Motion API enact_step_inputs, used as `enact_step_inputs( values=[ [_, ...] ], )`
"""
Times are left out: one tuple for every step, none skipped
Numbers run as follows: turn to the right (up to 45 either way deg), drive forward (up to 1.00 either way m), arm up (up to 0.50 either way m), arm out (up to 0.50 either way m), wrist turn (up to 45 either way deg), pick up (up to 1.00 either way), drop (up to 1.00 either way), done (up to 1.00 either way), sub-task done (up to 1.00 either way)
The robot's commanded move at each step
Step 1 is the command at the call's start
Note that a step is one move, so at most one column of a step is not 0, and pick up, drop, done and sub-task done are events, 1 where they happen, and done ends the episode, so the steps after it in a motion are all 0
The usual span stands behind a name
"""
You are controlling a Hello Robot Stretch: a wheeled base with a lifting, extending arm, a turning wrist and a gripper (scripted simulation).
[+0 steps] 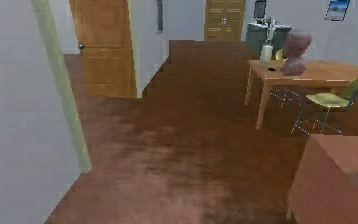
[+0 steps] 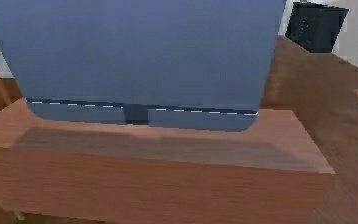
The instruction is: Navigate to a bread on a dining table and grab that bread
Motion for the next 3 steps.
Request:
enact_step_inputs(
  values=[
    [0.0, 1.00, 0.00, 0.00, 0.0, 0.00, 0.00, 0.00, 0.00],
    [0.0, 1.00, 0.00, 0.00, 0.0, 0.00, 0.00, 0.00, 0.00],
    [0.0, 1.00, 0.00, 0.00, 0.0, 0.00, 0.00, 0.00, 0.00]
  ],
)
